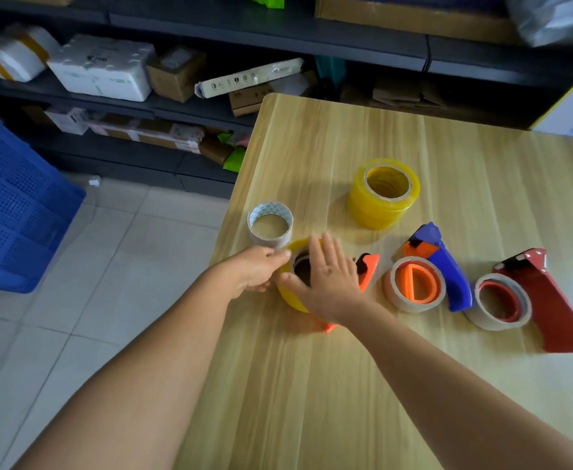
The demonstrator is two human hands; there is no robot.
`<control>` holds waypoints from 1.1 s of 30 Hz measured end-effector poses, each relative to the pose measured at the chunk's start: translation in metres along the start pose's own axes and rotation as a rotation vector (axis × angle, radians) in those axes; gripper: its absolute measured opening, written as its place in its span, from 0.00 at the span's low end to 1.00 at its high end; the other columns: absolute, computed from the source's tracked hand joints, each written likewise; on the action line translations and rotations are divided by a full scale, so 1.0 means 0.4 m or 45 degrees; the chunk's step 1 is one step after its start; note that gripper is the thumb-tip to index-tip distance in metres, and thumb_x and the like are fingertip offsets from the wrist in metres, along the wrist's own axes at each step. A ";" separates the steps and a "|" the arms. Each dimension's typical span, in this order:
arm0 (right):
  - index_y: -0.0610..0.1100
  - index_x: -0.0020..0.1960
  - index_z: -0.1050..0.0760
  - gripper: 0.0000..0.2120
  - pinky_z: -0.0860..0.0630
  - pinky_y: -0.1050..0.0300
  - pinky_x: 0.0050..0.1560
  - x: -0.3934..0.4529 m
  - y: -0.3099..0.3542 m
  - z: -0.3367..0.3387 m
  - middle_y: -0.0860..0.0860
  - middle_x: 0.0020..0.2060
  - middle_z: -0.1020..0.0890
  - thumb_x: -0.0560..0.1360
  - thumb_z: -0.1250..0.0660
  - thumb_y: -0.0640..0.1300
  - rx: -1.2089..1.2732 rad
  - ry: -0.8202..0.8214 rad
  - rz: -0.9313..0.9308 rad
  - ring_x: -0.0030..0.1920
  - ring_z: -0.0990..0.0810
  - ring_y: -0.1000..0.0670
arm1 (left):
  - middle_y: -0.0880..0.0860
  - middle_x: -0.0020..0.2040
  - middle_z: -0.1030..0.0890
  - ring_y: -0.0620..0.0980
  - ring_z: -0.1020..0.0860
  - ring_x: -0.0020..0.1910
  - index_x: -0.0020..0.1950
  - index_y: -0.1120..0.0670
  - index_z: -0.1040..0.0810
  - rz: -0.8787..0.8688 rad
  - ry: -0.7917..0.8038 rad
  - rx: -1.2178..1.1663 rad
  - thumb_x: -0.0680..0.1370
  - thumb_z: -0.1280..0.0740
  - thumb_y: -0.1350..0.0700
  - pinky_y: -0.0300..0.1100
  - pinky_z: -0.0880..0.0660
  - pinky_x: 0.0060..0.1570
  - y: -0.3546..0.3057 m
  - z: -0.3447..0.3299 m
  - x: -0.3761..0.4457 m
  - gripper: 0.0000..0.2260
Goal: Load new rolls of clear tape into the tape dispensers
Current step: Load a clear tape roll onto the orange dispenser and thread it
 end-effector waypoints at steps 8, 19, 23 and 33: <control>0.52 0.78 0.65 0.58 0.54 0.42 0.76 -0.028 -0.024 0.059 0.47 0.78 0.61 0.65 0.31 0.69 0.016 0.163 -0.092 0.77 0.63 0.44 | 0.57 0.46 0.17 0.51 0.18 0.45 0.59 0.61 0.23 0.077 0.084 -0.557 0.75 0.31 0.59 0.44 0.19 0.44 -0.006 -0.040 -0.002 0.14; 0.43 0.78 0.56 0.47 0.33 0.49 0.67 -0.123 -0.110 0.009 0.47 0.78 0.59 0.71 0.27 0.48 0.100 -0.107 -0.366 0.74 0.41 0.41 | 0.56 0.44 0.19 0.50 0.20 0.42 0.50 0.58 0.23 0.048 -0.072 -0.546 0.73 0.32 0.62 0.44 0.21 0.42 -0.026 -0.066 -0.037 0.06; 0.45 0.78 0.51 0.39 0.31 0.49 0.65 -0.138 -0.164 0.036 0.49 0.78 0.54 0.74 0.33 0.36 0.114 -0.098 -0.309 0.73 0.37 0.42 | 0.56 0.43 0.21 0.49 0.21 0.41 0.51 0.58 0.23 0.045 -0.079 -0.499 0.74 0.32 0.62 0.44 0.21 0.42 -0.024 -0.066 -0.061 0.07; 0.49 0.76 0.41 0.27 0.30 0.51 0.63 -0.172 -0.220 0.095 0.49 0.76 0.42 0.79 0.38 0.40 0.155 -0.309 -0.367 0.71 0.34 0.43 | 0.56 0.37 0.23 0.50 0.23 0.37 0.49 0.59 0.25 -0.034 -0.013 -0.539 0.75 0.33 0.63 0.44 0.24 0.38 0.001 -0.092 -0.111 0.04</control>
Point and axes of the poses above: each hand's wrist, its own x-axis towards the middle knuckle, its own z-axis out of the back of the hand, y = z × x, the point moved 6 cm from there along x, towards the middle knuckle
